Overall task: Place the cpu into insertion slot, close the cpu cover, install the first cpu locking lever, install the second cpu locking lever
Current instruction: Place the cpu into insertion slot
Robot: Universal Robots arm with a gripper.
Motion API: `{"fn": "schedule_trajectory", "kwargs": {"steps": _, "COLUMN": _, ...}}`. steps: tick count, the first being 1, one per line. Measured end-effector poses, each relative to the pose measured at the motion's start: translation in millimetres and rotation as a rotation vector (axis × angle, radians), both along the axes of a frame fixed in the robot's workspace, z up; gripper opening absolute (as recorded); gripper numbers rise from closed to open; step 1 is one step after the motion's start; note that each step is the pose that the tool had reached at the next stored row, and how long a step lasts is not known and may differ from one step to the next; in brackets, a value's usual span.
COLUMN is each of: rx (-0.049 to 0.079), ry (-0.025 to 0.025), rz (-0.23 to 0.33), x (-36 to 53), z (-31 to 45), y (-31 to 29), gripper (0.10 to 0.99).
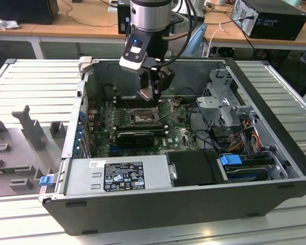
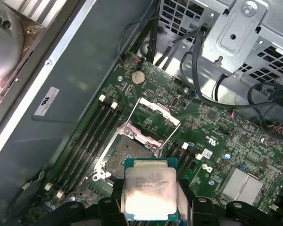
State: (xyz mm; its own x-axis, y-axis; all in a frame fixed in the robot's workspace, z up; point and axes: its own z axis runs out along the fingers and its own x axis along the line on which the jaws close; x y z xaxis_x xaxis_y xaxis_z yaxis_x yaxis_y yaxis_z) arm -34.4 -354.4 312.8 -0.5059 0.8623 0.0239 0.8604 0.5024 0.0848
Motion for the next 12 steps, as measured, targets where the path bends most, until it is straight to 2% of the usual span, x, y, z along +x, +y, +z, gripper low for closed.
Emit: {"fn": "schedule_trajectory", "kwargs": {"steps": 12, "rx": 0.0, "ry": 0.0, "rz": -0.001, "x": 0.0, "z": -6.8, "y": 0.0, "gripper": 0.525}}
